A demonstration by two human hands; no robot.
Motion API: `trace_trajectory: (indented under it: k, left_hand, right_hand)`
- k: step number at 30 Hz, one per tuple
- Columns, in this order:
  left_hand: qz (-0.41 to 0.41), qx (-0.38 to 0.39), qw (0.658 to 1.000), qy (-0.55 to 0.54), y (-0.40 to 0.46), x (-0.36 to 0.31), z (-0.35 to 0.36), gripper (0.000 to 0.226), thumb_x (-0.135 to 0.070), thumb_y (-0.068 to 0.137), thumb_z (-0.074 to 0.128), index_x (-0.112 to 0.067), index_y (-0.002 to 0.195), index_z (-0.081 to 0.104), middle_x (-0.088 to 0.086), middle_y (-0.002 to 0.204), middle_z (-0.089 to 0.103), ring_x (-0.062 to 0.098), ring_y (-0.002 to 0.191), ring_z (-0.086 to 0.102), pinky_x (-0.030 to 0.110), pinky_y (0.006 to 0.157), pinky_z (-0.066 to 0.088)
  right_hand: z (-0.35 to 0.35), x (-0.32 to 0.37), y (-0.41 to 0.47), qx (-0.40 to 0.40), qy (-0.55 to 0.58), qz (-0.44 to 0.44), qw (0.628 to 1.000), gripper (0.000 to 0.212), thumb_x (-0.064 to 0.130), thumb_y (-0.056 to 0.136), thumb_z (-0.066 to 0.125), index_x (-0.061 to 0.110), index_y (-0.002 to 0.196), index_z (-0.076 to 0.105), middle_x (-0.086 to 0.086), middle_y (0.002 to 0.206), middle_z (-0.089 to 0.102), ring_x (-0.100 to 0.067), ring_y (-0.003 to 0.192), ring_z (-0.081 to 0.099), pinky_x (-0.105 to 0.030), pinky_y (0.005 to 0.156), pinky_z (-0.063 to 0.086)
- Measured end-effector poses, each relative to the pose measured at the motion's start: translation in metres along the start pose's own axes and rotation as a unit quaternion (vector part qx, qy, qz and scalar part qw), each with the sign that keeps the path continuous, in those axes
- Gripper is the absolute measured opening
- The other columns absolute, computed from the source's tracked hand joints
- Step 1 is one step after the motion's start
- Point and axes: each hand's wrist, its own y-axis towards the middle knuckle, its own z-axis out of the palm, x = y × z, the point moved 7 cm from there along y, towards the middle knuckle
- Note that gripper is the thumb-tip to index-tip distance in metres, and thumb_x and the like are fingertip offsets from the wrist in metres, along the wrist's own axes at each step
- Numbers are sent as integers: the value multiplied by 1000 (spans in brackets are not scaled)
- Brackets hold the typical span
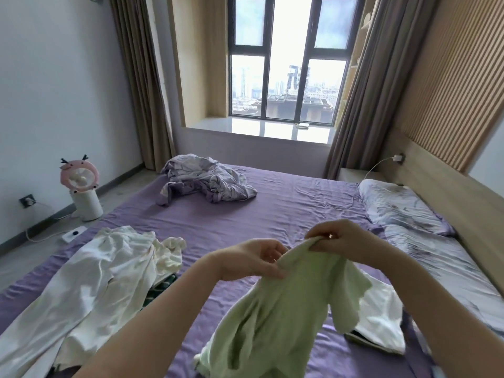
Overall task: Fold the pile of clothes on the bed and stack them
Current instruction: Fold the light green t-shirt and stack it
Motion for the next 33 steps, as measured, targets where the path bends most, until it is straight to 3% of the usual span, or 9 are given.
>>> trace_trajectory:
  k: [4,10,15,18,21,23,28,31,33]
  left_hand:
    - [5,-56,994,97,-9,15,-5,18,2,85,66,-14,80,61,-2,77,58,8,74,52,27,81,42]
    - [67,-202,968,-130,-14,-8,-34,12,-8,95,53,-11,84,50,1,71,50,10,62,48,23,59,43]
    - [91,-191,942,-259,-3,-28,-30,12,-10,98,46,-6,88,53,8,74,59,15,64,58,25,58,51]
    - [101,-201,932,-283,-1,-29,-34,15,-9,97,46,-4,86,55,5,63,63,12,55,60,22,53,52]
    - [93,-243,932,-253,-6,-23,-47,9,-6,96,49,-9,89,55,4,63,63,9,50,58,19,47,48]
    - [96,-271,936,-202,-12,-21,-57,13,-1,94,52,-14,89,52,4,69,59,8,50,53,18,47,43]
    - [104,-315,941,65,-23,-32,-51,22,-1,82,65,-20,72,69,7,92,61,14,89,57,32,88,44]
    - [94,-274,957,18,-18,-36,-31,17,-26,80,71,-27,62,72,-9,70,61,2,69,55,21,66,46]
    - [104,-257,960,-48,-16,-37,-25,10,-21,85,71,-14,81,76,-3,77,69,3,72,61,16,65,49]
  right_hand:
    - [-21,-1,-2,-43,154,13,987,30,-10,87,56,17,89,70,7,80,68,4,69,60,-10,64,46]
    - [6,-10,-2,79,225,53,970,23,2,79,57,7,100,66,-2,86,66,-8,76,60,-17,67,47]
    - [45,-2,1,111,280,27,953,38,9,83,67,10,119,56,-7,107,67,-18,96,64,-27,85,50]
    - [61,-2,6,82,258,17,963,23,-5,86,63,6,104,55,-5,80,59,-15,73,55,-24,66,48]
    - [46,-7,10,-29,234,20,972,21,8,89,64,6,70,55,5,60,40,-10,58,37,-24,54,30]
    - [28,-6,11,-95,250,22,963,26,16,91,63,3,68,58,4,59,41,-8,57,37,-23,53,29]
    - [18,20,23,-116,205,-5,972,17,22,91,63,13,81,73,0,74,62,-3,68,53,-19,65,43]
    - [22,34,30,-111,173,-24,978,17,19,90,64,29,81,74,-2,88,69,-3,78,59,-21,75,45]
    - [19,37,33,-122,156,-34,980,18,20,89,66,35,82,73,1,91,69,-4,81,61,-22,77,46]
